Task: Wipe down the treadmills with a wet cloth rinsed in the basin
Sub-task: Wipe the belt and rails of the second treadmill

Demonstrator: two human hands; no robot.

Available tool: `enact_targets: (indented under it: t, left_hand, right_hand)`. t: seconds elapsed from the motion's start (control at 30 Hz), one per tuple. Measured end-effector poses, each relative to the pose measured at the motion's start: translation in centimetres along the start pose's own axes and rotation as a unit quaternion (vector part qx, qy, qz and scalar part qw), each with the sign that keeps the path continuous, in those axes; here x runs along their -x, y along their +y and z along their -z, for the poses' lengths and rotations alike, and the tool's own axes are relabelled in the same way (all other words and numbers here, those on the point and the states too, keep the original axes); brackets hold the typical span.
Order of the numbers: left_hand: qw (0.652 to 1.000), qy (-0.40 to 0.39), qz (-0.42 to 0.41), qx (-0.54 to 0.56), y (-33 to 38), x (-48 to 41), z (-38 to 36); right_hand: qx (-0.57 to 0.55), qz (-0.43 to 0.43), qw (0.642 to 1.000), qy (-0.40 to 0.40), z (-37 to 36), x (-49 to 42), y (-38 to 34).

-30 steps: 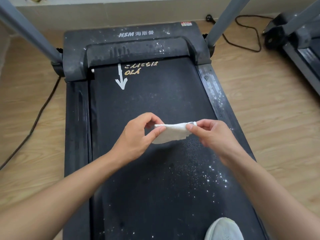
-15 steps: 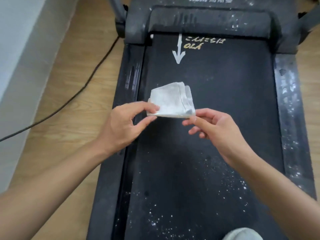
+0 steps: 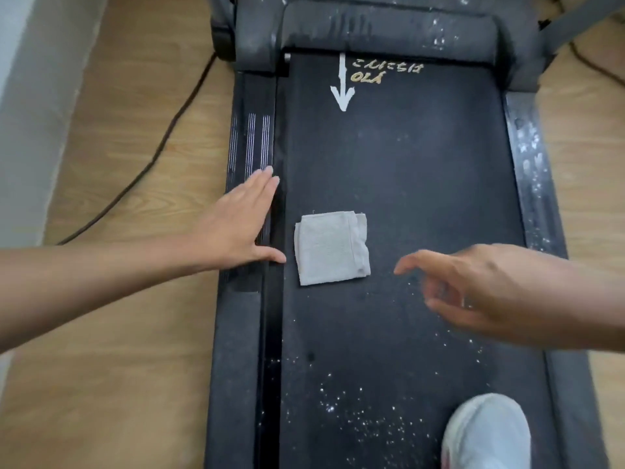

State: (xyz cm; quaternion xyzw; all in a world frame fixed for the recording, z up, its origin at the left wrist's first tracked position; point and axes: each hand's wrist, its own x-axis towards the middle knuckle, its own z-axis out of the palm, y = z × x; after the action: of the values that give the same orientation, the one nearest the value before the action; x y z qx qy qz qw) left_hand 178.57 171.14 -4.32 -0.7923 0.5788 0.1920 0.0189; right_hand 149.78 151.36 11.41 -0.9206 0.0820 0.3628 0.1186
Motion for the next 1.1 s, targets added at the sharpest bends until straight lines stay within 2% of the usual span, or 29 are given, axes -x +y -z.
enact_targets:
  t: [0.07,0.13,0.23,0.33,0.4,0.5,0.57,0.67,0.73,0.8,0.9,0.97,1.03,1.1]
  left_hand:
    - [0.993,-0.11,0.003,-0.045,-1.0,-0.5,1.0]
    - [0.984,-0.163,-0.016,-0.072,-1.6,-0.8,1.2]
    - [0.985,-0.163,-0.024,-0.047,-1.7,-0.7,0.9]
    - [0.99,-0.141,-0.015,-0.028,-1.5,-0.6,-0.1]
    - [0.992,-0.128,-0.009,-0.016,-1.2,-0.6,-0.3]
    - [0.992,-0.126,-0.006,0.0,-0.9,-0.5,0.0]
    - [0.993,-0.12,0.011,0.0,-0.6,-0.5,0.0]
    - [0.992,-0.12,0.017,0.018,-0.6,-0.4,0.1]
    - [0.992,-0.116,0.023,0.035,-0.8,-0.2,-0.2]
    - [0.992,-0.113,0.02,0.049,-1.0,-0.3,-0.4]
    - [0.993,-0.1,0.023,0.063,-0.9,-0.2,-0.5]
    - [0.993,-0.095,0.029,0.07,-1.0,-0.1,-0.4]
    - [0.992,-0.098,0.029,0.069,-0.9,0.1,0.0]
    - [0.992,-0.106,0.029,0.064,-0.7,0.1,0.2]
  right_hand:
    - [-0.004,0.003,1.0,-0.02,-0.4,-2.0,-1.0]
    - [-0.059,0.008,0.997,0.056,-3.4,-6.6,-2.1]
    - [-0.121,-0.023,0.976,0.18,-8.2,-15.4,-6.2]
    - [-0.113,-0.146,0.948,0.26,-12.0,-21.1,-10.7]
    - [-0.104,-0.198,0.924,0.31,-13.6,-21.7,-12.4]
    - [-0.125,-0.182,0.924,0.311,-17.1,-18.4,-16.6]
    - [-0.139,-0.165,0.934,0.286,-22.0,-14.0,-20.9]
    - [-0.099,-0.158,0.957,0.223,-27.9,-7.4,-25.2]
    - [-0.107,-0.127,0.962,0.217,-27.4,-8.1,-23.7]
    - [-0.106,-0.127,0.949,0.269,-23.2,-12.7,-19.8]
    - [-0.147,-0.21,0.903,0.346,-13.6,-22.2,-12.3]
    - [-0.17,-0.248,0.888,0.348,-7.7,-26.7,-8.2]
    - [-0.161,-0.246,0.892,0.342,-6.1,-28.1,-6.7]
    - [-0.138,-0.222,0.9,0.349,-8.5,-26.0,-8.9]
